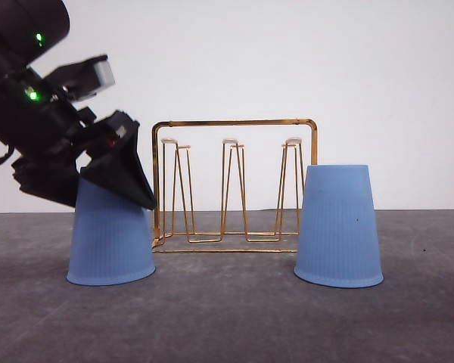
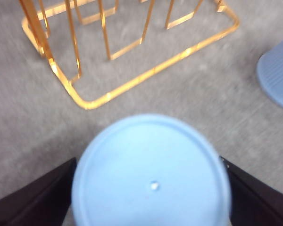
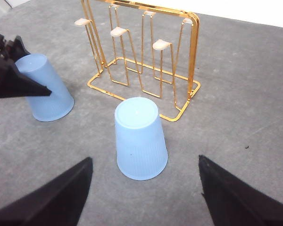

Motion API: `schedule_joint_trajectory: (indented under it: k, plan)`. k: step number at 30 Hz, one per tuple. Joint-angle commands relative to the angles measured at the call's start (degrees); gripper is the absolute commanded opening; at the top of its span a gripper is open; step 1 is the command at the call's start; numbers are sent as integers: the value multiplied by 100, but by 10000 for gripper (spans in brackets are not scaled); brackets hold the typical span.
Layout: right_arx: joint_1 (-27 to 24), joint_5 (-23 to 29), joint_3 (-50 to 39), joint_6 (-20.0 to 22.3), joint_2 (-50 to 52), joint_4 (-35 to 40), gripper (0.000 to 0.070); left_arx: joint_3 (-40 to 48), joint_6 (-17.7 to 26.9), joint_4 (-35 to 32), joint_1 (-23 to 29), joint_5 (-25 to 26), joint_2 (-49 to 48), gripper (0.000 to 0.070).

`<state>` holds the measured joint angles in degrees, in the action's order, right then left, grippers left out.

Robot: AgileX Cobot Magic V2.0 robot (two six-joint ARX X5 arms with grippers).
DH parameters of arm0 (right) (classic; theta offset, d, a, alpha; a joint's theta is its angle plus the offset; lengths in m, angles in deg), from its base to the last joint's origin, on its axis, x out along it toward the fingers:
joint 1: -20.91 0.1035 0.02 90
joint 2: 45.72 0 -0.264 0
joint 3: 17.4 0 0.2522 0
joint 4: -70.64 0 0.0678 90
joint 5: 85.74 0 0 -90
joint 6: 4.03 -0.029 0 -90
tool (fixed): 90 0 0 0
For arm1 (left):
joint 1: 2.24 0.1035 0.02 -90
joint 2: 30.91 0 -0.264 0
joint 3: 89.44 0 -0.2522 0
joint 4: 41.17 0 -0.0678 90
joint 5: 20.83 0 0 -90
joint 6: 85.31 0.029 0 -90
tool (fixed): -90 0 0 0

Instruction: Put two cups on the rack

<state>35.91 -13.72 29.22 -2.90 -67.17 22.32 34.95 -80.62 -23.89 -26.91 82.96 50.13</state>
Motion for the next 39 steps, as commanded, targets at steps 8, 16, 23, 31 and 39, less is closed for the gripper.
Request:
schedule_joint_trajectory:
  k: [8,16,23,31,39]
  plan:
    - [24,-2,74,-176,-15,181,457,-180,-136,138,-50,63,-192,295]
    - [24,1,74,-197,-15,194,457,-1429,-144,1909,-53,-203,-549,295]
    - [24,2,74,-197,-17,196,457,-2701,-517,2646,-55,-534,-492,296]
    - [24,10,74,-197,-17,196,457,-2990,-586,1828,-55,-712,-417,296]
    - [24,24,74,-195,-17,196,457,-2990,-580,1338,-77,-722,224,296]
